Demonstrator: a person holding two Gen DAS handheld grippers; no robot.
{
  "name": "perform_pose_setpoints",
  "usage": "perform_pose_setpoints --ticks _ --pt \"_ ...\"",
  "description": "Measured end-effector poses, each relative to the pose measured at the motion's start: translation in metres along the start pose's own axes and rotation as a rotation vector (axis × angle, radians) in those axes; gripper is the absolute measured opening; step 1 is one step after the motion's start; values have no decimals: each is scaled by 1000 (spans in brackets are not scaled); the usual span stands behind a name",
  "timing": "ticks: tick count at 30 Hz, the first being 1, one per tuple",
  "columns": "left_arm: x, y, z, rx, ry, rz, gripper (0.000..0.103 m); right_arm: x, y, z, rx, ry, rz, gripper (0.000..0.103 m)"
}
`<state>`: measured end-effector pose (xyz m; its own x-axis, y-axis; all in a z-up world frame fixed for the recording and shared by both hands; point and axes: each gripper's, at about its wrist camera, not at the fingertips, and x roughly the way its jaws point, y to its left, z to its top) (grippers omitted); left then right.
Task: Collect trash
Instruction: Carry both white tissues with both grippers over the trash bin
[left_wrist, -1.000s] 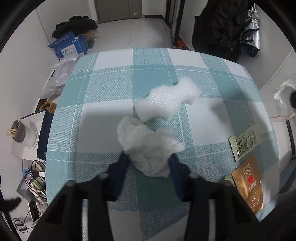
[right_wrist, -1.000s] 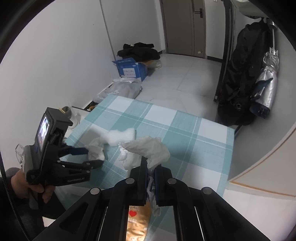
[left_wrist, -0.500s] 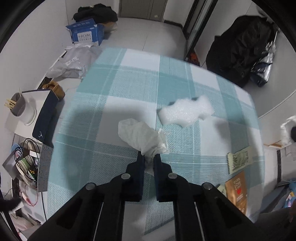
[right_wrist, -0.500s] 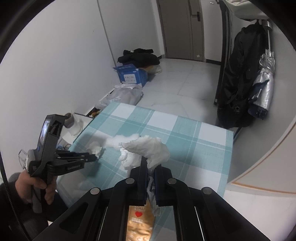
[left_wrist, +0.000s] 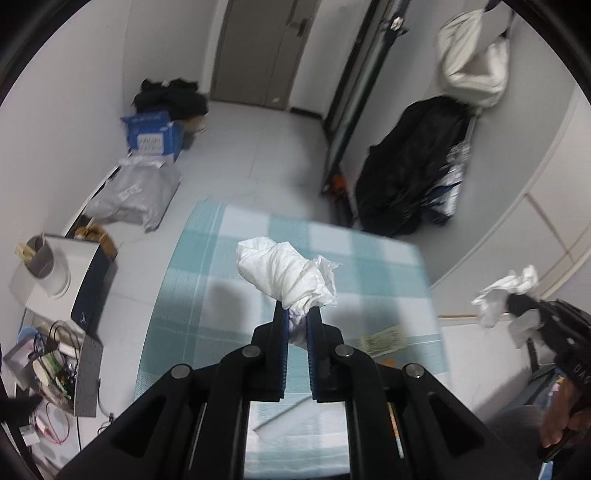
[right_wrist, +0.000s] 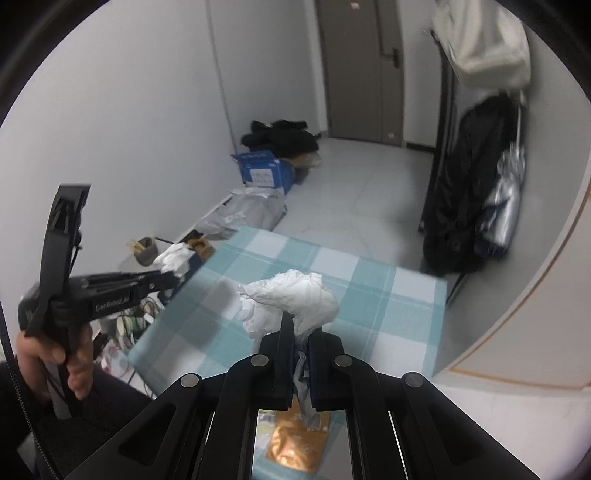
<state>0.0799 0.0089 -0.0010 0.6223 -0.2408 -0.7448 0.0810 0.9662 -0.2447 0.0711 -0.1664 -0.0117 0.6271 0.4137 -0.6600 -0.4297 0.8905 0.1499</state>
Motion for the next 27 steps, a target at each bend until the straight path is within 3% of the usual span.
perform_pose_setpoints --ticks 7,13,20,27 --pt "-47 -25 12 45 -103 -77 5 -54 13 19 -11 -79 -18 5" --pt "-79 -57 19 116 -166 -157 5 -101 2 23 11 -137 -67 5" --pt "-98 -100 16 196 -187 -261 5 -153 -24 2 56 -175 -135 5" --pt "-100 -150 5 278 -159 -370 5 -200 -66 -43 125 -206 -240 5"
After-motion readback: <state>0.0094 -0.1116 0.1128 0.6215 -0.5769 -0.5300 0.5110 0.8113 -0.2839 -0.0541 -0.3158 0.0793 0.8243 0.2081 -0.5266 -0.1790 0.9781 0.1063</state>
